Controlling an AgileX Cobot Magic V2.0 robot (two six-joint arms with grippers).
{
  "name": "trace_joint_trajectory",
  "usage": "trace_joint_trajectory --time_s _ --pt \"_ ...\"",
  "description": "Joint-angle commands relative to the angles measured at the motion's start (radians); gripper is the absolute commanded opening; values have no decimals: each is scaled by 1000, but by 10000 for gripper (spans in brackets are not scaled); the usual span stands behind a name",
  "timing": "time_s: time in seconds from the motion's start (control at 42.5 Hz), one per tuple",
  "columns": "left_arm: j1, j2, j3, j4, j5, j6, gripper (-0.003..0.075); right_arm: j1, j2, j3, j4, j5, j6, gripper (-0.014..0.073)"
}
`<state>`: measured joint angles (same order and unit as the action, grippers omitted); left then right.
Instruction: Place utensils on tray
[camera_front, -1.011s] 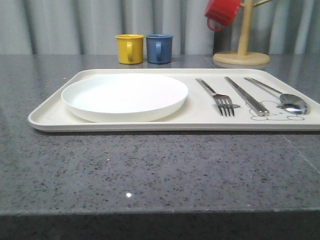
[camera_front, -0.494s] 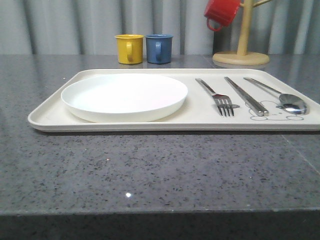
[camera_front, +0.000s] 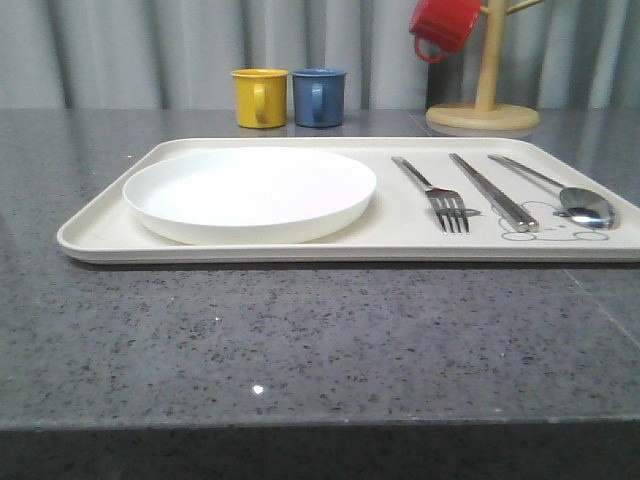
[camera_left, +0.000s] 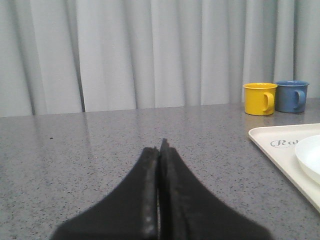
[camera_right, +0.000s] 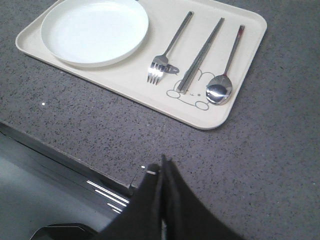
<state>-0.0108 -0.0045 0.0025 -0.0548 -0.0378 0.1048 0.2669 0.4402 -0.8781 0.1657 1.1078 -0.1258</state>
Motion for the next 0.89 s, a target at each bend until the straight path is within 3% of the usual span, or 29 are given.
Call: trace_joint_trajectory --time_s 0.0,0.447,0.752,0.87 --pt "2 -22 13 -9 -74 -10 -20 -8 8 -19 2 -65 -2 -109" --pt "2 -22 13 -9 -73 -10 -20 -14 -10 9 -40 -105 -14 -109" --pt "2 -22 13 -9 -73 -10 -20 -190 -258 484 -52 -686 -15 -109" --pt "2 -22 13 -9 -73 -10 -20 -209 -348 662 -45 -873 -15 -109"
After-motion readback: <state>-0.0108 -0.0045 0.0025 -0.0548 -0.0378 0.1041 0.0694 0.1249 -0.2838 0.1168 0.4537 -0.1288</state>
